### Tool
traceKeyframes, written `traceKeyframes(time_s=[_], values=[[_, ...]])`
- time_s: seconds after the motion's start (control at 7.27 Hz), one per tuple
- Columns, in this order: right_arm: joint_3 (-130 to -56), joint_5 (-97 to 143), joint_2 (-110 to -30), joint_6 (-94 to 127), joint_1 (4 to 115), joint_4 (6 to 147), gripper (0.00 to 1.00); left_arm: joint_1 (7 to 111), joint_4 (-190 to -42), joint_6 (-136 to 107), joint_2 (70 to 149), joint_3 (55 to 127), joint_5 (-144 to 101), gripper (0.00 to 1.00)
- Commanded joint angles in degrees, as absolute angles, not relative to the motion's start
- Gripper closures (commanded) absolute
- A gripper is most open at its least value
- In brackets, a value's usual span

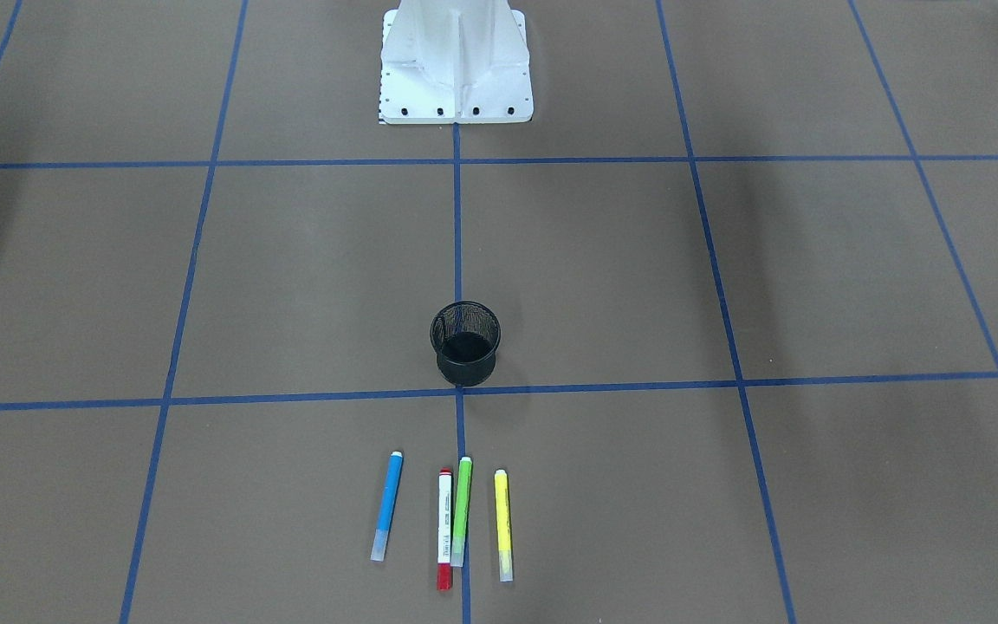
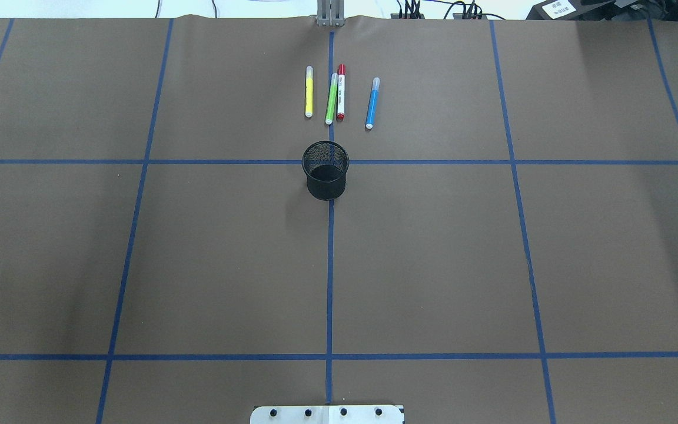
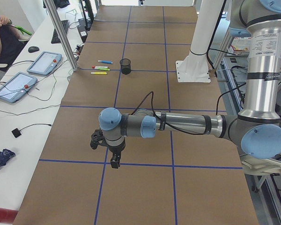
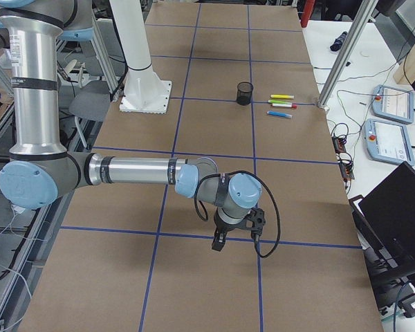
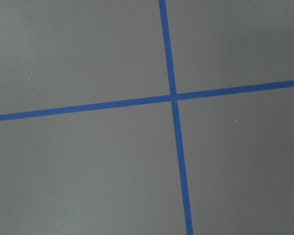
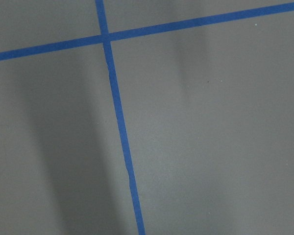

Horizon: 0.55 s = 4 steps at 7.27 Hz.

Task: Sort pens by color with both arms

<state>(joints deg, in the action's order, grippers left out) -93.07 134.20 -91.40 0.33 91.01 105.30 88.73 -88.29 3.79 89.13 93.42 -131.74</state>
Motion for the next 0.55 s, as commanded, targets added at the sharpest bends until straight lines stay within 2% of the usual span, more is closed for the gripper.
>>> traceKeyframes(time_s=[0.0,0.41], values=[[-93.8,134.3,-90.9,0.7,91.1,105.3,0.01,88.9,-88.2,3.2,88.9,93.8,-131.8,0.0],[-97.3,134.4,-91.1,1.0,91.1,105.3,0.01,88.8,-88.2,1.2,88.9,93.9,-131.9,0.0]])
